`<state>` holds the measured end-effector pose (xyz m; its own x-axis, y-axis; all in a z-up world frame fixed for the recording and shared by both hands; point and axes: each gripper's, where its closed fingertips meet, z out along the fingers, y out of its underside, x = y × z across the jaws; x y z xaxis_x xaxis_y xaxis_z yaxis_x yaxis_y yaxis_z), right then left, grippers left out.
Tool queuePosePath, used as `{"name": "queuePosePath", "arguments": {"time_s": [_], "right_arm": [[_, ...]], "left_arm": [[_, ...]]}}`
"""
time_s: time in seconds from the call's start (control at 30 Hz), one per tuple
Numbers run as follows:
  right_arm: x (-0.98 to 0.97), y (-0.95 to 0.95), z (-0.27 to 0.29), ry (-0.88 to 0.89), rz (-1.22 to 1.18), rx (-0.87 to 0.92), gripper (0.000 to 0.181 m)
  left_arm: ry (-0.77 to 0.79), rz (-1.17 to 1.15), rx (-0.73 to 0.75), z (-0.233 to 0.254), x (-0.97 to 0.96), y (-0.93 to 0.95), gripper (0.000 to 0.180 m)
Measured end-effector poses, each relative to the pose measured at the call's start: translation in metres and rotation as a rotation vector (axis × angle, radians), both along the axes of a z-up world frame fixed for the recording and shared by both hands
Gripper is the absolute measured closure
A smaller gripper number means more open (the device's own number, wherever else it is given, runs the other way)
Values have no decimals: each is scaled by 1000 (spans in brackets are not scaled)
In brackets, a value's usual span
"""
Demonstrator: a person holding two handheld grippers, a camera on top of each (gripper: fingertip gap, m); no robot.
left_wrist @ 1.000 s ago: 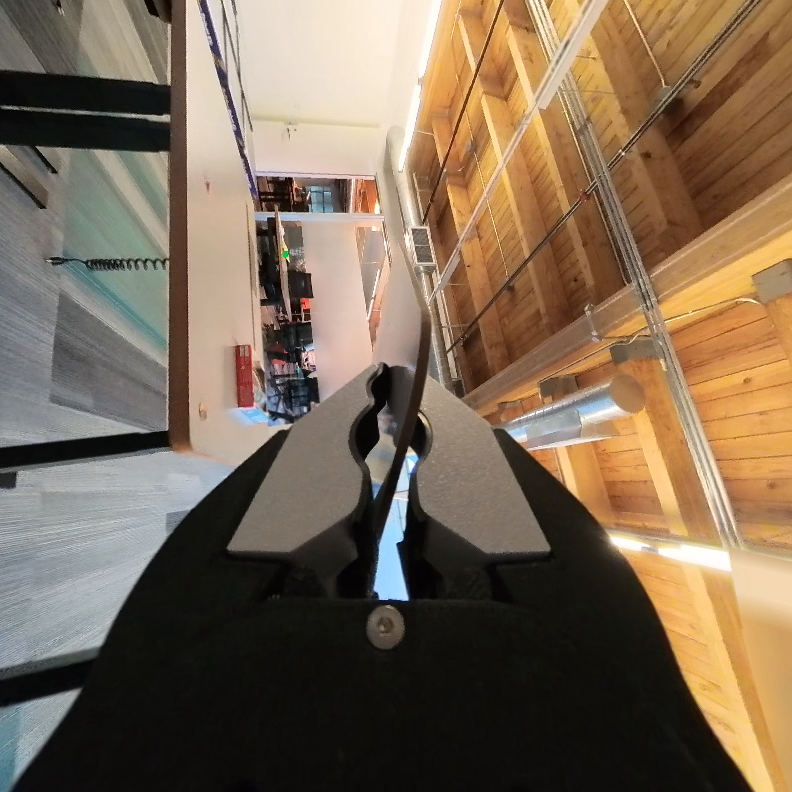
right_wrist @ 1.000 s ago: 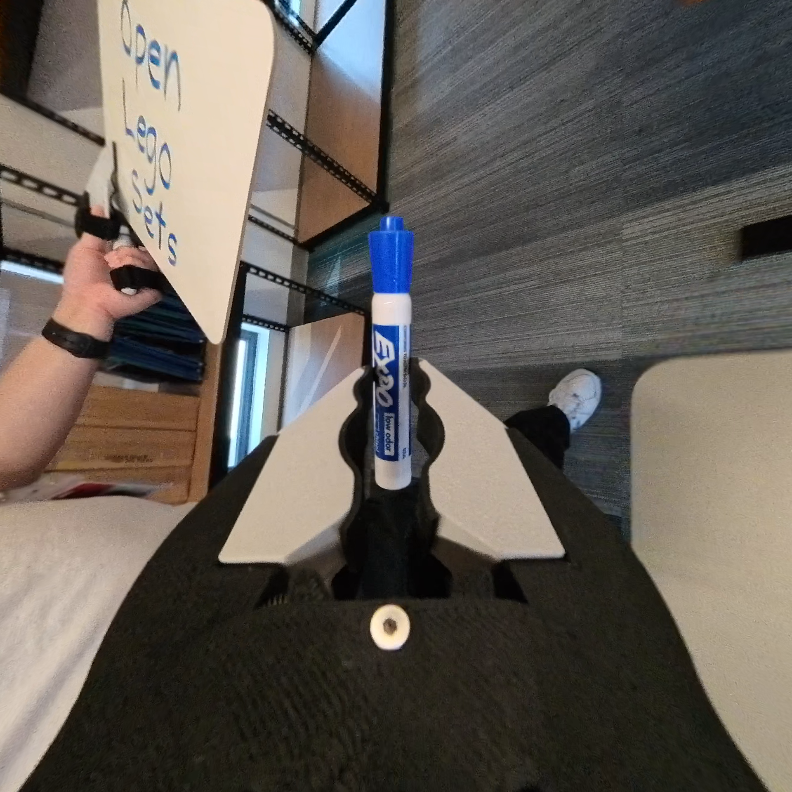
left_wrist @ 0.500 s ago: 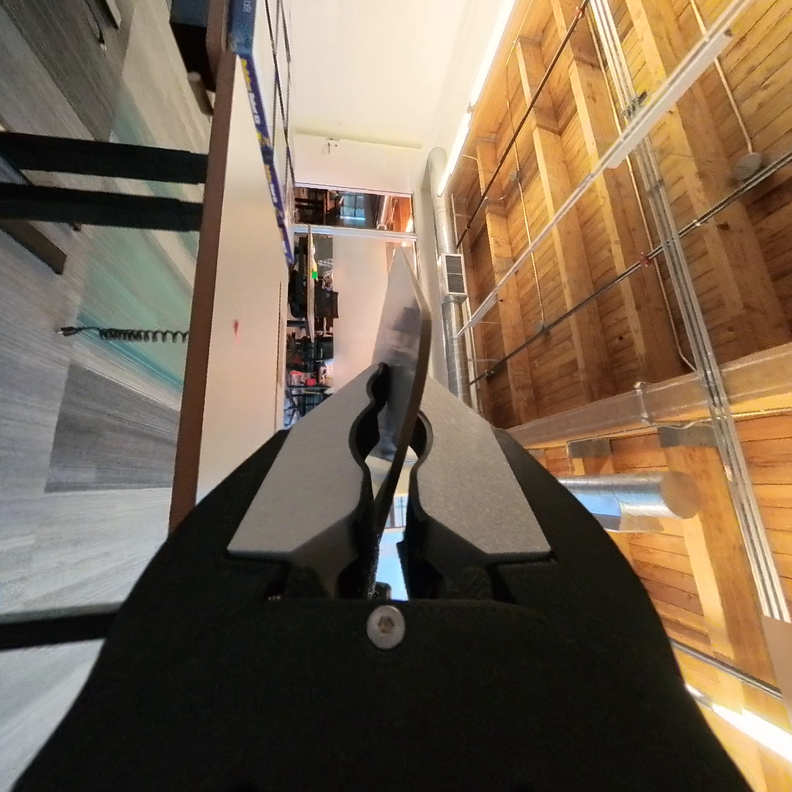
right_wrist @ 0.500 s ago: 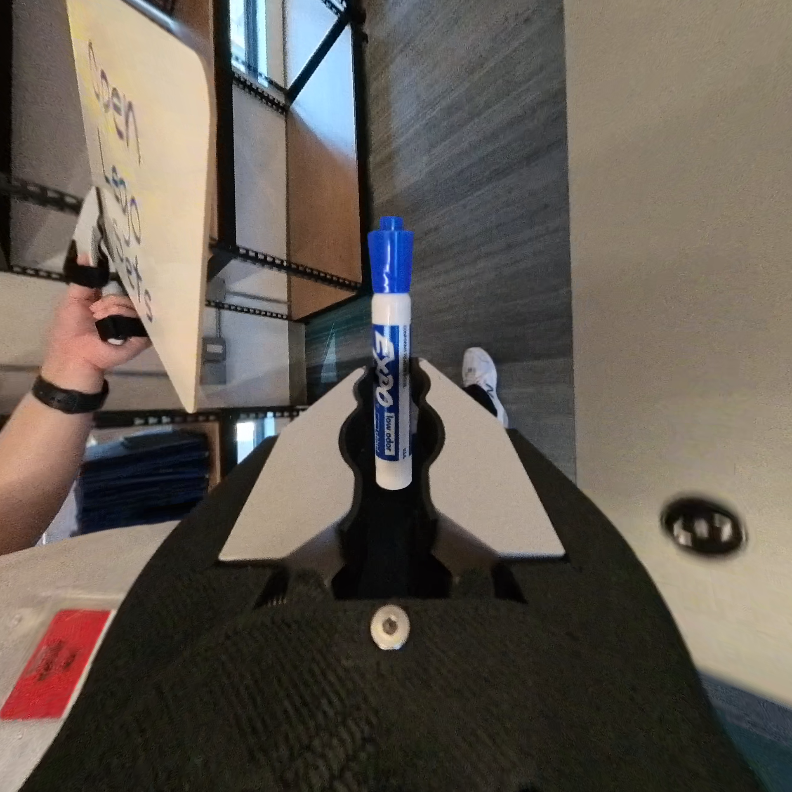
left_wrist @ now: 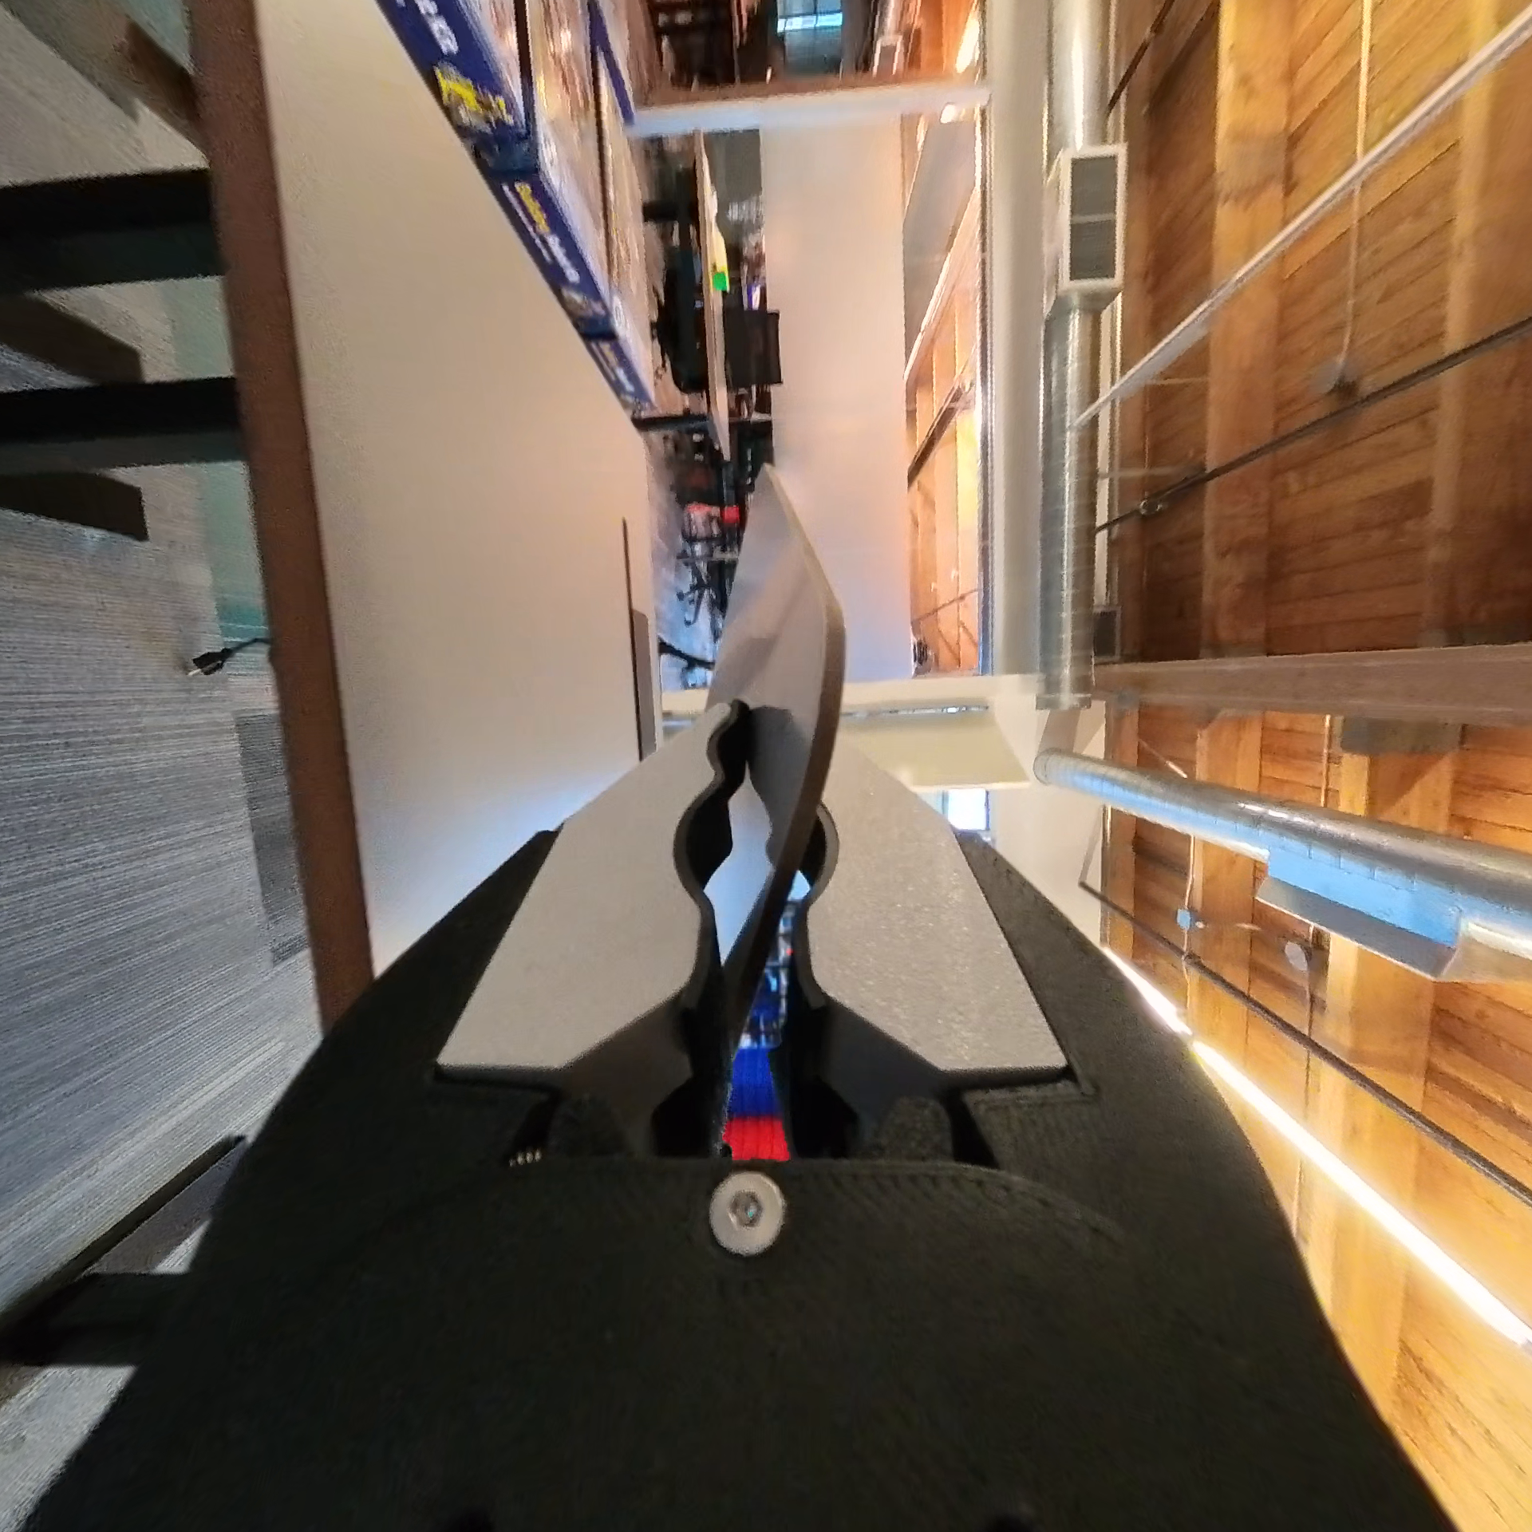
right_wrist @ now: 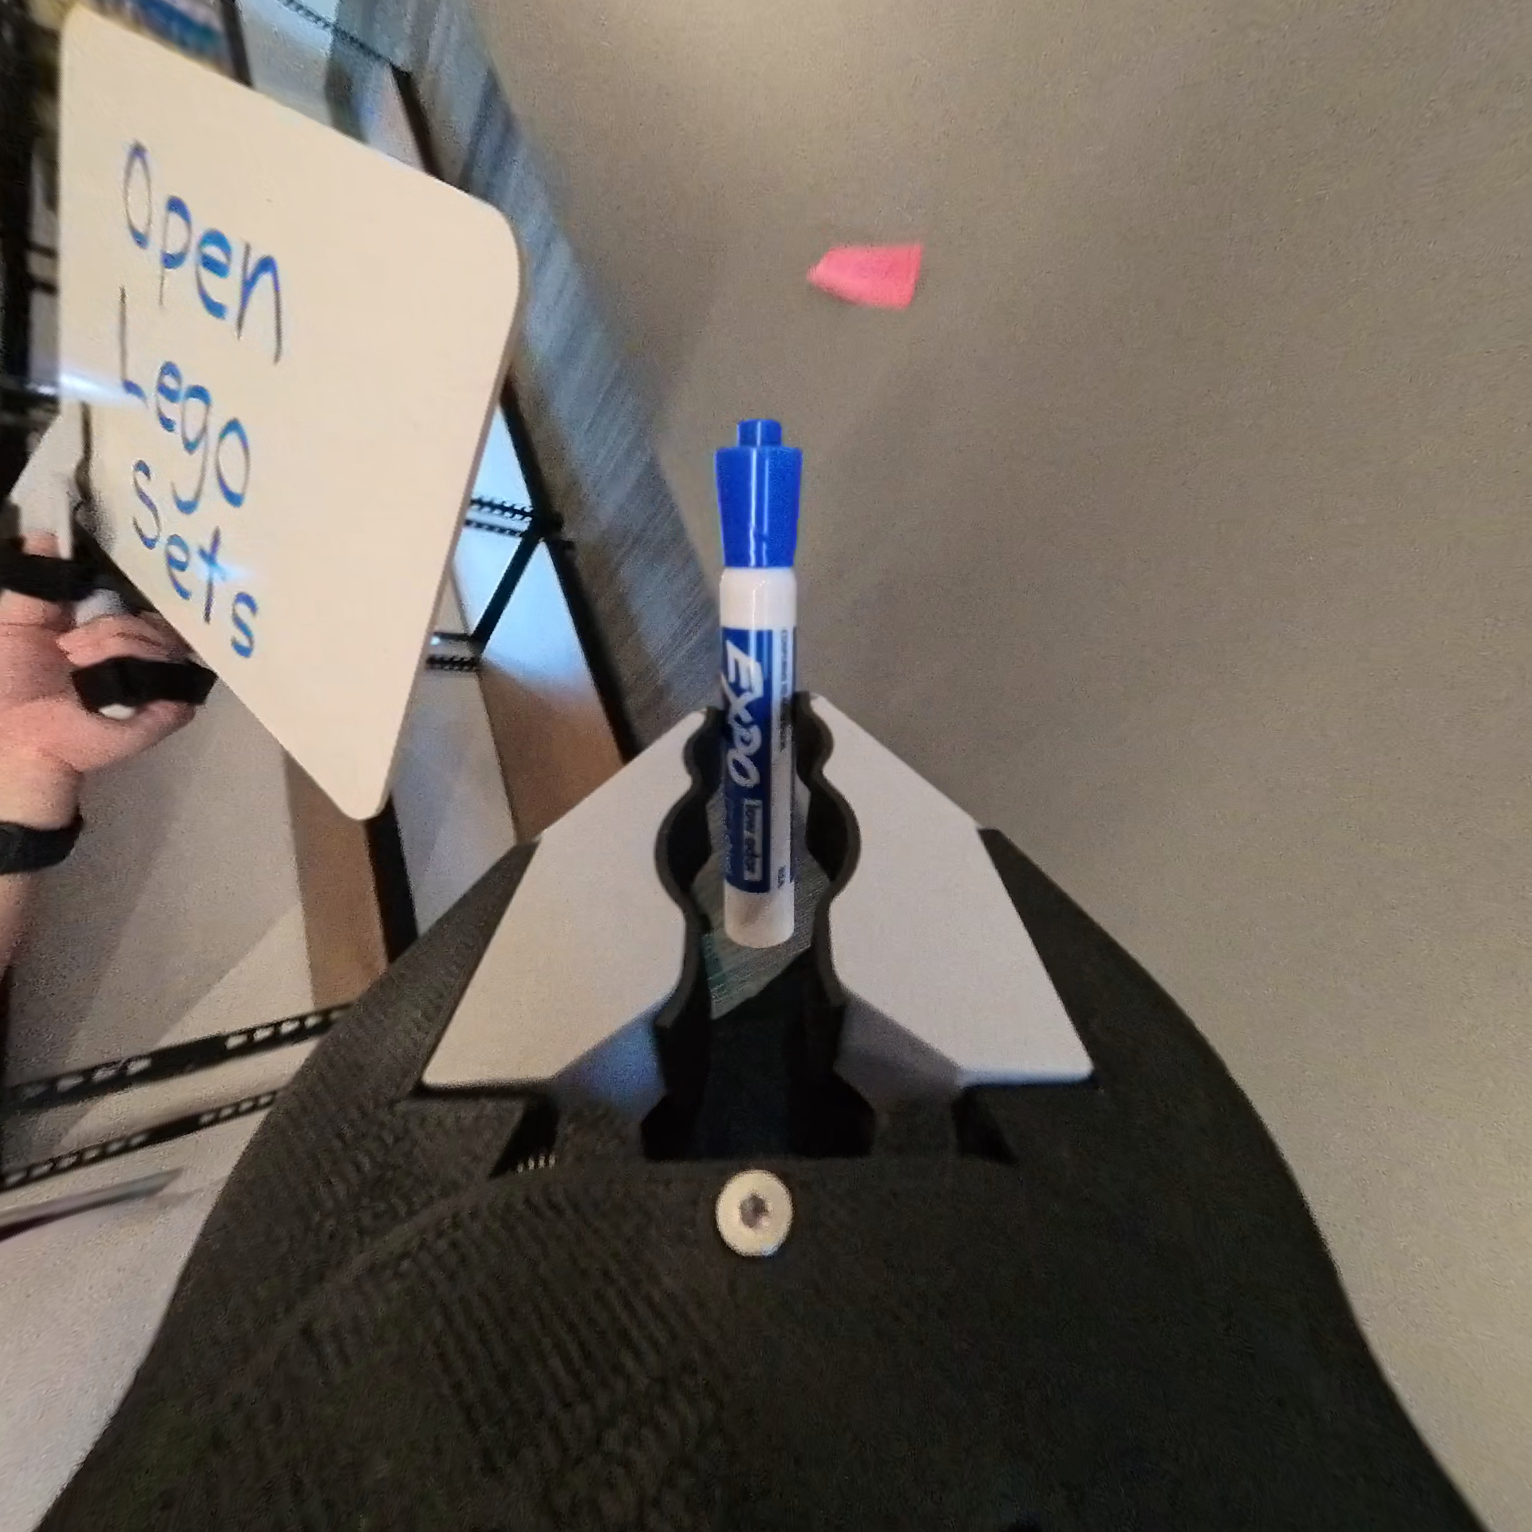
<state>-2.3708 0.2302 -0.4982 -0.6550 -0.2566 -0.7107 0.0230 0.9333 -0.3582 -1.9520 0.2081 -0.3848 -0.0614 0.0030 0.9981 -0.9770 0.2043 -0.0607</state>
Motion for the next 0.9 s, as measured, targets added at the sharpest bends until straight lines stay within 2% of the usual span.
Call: {"name": "queuePosePath", "arguments": {"time_s": [0.13, 0.27, 0.53, 0.63, 0.77, 0.83, 0.87, 0.9], "right_arm": [[3, -109, -24, 58, -67, 8, 165], [25, -193, -33, 22, -137, 37, 165], [46, -278, -63, 88, -222, 65, 165], [46, -290, -81, 179, -275, 85, 165], [53, -296, -88, 197, -420, 95, 165], [53, -297, -88, 204, -495, 102, 165], [53, -295, -88, 217, -523, 106, 165], [53, -294, -88, 232, -544, 110, 165]], "left_arm": [[6, -82, 8, -30, -4, -117, 177], [36, -157, 41, -62, -10, -209, 177], [34, -326, 100, -116, -20, -337, 176], [45, -386, 115, -136, -19, -363, 177], [0, -413, 258, -168, -4, -366, 177], [-17, -405, 360, -183, 6, -361, 169], [-20, -430, 413, -191, 7, -357, 152], [-19, -472, 426, -193, 5, -353, 156]]}}
